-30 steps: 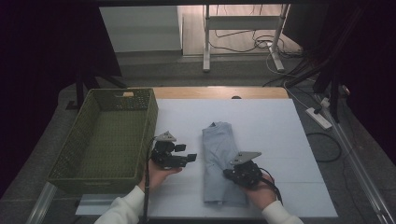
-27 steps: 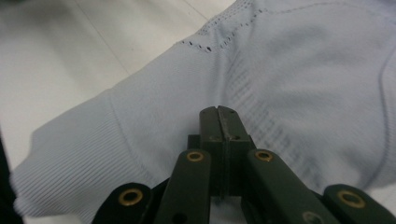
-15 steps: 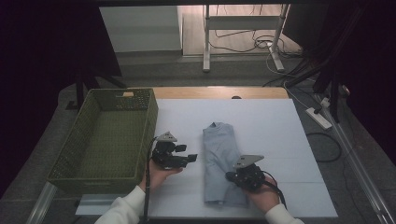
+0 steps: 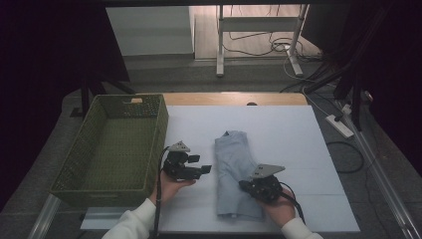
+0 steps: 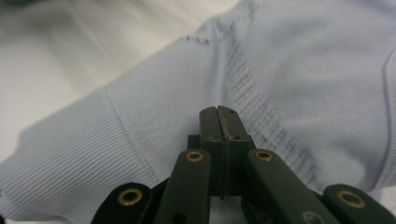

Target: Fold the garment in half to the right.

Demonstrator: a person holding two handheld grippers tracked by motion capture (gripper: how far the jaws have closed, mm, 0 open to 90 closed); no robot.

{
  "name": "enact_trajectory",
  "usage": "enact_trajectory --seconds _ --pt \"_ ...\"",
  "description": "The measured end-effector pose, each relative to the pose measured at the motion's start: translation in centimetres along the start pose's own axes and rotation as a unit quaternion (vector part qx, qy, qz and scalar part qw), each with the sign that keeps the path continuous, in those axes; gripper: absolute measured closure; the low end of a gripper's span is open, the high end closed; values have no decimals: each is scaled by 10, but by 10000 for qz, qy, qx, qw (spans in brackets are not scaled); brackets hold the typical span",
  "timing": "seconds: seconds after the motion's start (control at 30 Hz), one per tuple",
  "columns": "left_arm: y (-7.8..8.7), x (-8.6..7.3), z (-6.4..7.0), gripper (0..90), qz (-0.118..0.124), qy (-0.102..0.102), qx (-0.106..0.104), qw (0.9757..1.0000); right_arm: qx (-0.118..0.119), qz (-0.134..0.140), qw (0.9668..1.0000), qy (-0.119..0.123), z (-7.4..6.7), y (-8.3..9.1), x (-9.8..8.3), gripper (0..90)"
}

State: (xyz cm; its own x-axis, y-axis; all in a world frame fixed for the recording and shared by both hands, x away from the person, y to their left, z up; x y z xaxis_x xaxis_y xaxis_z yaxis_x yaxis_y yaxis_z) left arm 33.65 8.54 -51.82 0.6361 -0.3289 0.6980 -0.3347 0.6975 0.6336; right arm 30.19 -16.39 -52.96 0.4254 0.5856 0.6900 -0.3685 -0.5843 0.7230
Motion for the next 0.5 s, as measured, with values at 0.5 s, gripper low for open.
enact_trajectory --seconds 0.5 --pt "2 1 -2 313 30 13 8 10000 252 508 9980 269 -19 25 16 892"
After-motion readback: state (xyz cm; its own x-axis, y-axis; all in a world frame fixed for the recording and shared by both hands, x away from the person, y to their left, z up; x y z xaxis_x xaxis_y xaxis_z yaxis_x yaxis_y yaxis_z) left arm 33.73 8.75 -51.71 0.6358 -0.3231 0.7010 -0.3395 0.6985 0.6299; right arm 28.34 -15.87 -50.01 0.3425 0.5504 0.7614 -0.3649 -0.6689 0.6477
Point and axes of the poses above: each handheld gripper's, and its own axes: y roughly backward along the jaws, x roughly out of its top, z roughly to its right, the point moved 4 cm from there along -y, roughly forward along the jaws, and after that the axes turned 4 degrees about -z, right-handed, at the moved point
